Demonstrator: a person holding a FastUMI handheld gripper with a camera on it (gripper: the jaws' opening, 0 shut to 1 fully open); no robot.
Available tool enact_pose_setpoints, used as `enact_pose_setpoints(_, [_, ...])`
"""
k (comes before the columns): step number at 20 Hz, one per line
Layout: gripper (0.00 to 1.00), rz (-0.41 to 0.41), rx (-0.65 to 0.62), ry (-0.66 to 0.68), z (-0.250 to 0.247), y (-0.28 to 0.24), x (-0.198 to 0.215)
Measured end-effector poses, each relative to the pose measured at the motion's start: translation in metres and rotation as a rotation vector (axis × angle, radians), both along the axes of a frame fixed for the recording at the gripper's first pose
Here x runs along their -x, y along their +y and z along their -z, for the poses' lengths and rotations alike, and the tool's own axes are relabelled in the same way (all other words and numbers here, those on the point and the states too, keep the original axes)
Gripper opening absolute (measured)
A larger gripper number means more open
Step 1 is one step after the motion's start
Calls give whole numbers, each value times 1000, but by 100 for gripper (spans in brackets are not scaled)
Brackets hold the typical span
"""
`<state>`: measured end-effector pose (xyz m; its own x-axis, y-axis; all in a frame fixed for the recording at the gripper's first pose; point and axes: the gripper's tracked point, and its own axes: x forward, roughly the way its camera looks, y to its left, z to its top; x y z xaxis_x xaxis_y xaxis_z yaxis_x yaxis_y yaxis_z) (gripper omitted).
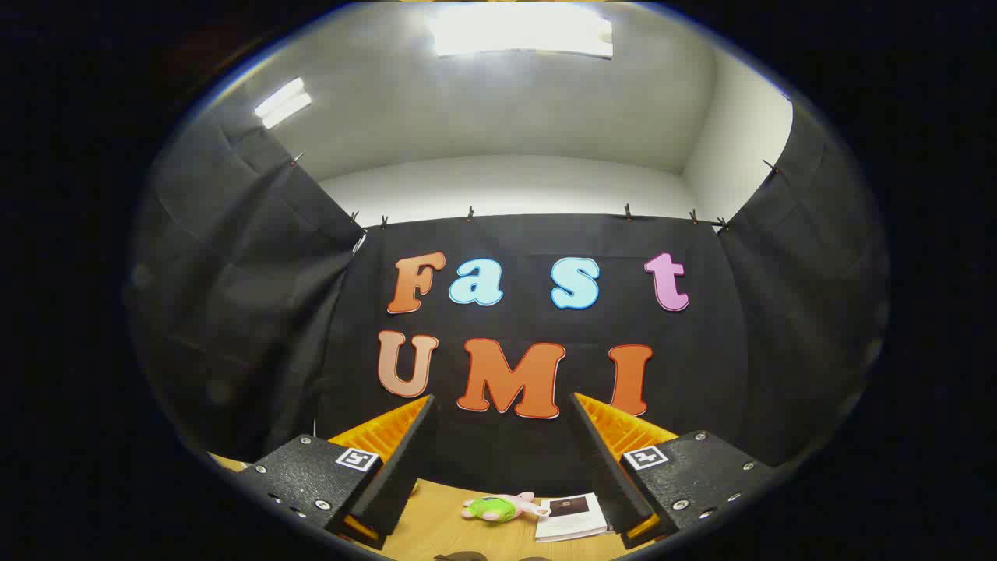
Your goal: Open the storage box then place both shoes into the box .Put the left shoe in first, then the right shoe, with the right side of both shoes facing outward in a uniform manner.
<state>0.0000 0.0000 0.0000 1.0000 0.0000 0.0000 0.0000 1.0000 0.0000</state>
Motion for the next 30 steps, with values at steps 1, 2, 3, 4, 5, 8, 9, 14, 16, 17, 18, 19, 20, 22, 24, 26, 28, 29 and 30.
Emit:
enact_pose_setpoints(1, [98, 0, 5, 2, 1, -2, 0])
enact_pose_setpoints(2, [98, 8, 10, 4, 4, -5, 0])
enact_pose_setpoints(3, [98, 16, 12, 11, 6, -9, -1])
enact_pose_setpoints(4, [98, 20, 11, 19, 9, -10, -1])
enact_pose_setpoints(5, [98, 18, 7, 25, 10, -9, -2])
enact_pose_setpoints(8, [98, 17, -9, 31, 10, -8, -1])
enact_pose_setpoints(9, [98, 16, -14, 32, 11, -7, 0])
enact_pose_setpoints(14, [98, -6, -42, 47, 20, 0, -3])
enact_pose_setpoints(16, [98, -34, -66, 68, 31, 11, -4])
enact_pose_setpoints(17, [98, -49, -85, 79, 35, 17, -4])
enact_pose_setpoints(18, [98, -64, -106, 92, 41, 23, -4])
enact_pose_setpoints(19, [98, -83, -131, 108, 47, 30, -5])
enact_pose_setpoints(20, [98, -105, -161, 132, 54, 38, -5])
enact_pose_setpoints(22, [98, -153, -231, 195, 73, 56, -5])
enact_pose_setpoints(24, [98, -191, -291, 267, 95, 74, -3])
enact_pose_setpoints(26, [98, -229, -326, 347, 120, 94, 0])
enact_pose_setpoints(28, [98, -270, -350, 430, 145, 113, 3])
enact_pose_setpoints(29, [98, -292, -363, 468, 157, 123, 5])
enact_pose_setpoints(30, [99, -311, -378, 501, 166, 131, 8])
